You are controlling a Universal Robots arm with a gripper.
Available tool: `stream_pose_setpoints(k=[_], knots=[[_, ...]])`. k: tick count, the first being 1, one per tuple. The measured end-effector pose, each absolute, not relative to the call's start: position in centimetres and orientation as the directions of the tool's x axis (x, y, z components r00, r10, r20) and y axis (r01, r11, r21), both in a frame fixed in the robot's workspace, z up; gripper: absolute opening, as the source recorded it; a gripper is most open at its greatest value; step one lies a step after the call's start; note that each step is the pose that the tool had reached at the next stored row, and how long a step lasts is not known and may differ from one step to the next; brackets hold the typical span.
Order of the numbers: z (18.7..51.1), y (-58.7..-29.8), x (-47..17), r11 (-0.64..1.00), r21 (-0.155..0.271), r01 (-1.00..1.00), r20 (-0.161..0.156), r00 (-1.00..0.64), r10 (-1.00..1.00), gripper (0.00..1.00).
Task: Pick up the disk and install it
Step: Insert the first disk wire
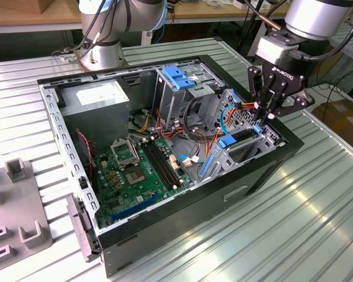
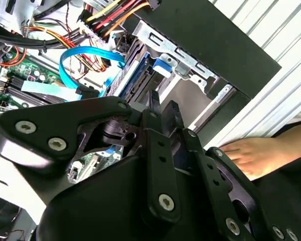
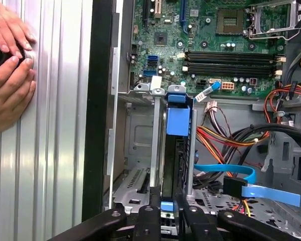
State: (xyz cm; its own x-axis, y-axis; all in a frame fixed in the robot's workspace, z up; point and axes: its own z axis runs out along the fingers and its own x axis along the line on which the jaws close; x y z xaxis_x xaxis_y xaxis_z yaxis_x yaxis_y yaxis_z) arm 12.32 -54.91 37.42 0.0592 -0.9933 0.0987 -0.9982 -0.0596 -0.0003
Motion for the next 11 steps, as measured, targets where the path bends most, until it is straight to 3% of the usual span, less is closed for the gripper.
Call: stream_pose_setpoints(k=[11], knots=[[37.42,-54.91,12.52,-0.281,-0.001,-0.960,0.099,0.279,-0.955,0.25]])
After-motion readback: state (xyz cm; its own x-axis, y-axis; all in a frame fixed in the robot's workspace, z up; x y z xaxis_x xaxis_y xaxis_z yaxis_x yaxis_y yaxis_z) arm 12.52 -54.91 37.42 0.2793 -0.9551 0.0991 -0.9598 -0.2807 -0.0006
